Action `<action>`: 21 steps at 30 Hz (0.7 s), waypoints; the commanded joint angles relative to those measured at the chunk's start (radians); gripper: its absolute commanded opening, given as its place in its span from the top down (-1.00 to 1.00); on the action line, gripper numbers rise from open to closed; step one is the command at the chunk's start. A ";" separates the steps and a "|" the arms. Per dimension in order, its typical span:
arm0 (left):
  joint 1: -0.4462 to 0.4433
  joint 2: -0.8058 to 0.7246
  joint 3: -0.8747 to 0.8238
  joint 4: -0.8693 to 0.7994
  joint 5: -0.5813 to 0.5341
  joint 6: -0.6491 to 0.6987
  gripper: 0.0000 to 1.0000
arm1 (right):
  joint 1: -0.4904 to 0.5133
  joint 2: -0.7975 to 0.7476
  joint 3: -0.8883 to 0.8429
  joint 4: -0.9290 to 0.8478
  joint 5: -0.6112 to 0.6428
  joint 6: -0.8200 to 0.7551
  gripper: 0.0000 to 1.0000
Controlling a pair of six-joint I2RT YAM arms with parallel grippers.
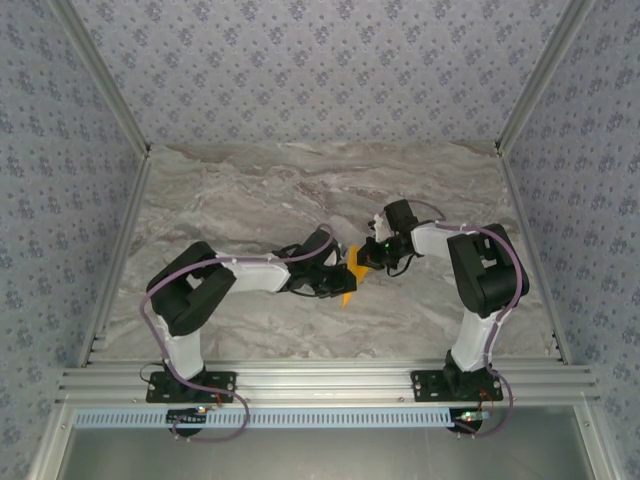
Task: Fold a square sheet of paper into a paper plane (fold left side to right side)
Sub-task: Fold the wing for the fifth time at the center of the table.
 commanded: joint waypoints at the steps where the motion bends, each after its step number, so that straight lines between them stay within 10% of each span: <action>1: 0.006 0.029 0.011 -0.062 0.006 0.028 0.70 | 0.003 0.057 -0.013 -0.086 0.127 -0.025 1.00; 21: -0.064 -0.147 -0.194 -0.129 -0.008 0.039 0.83 | 0.006 0.051 0.029 -0.138 0.142 -0.050 1.00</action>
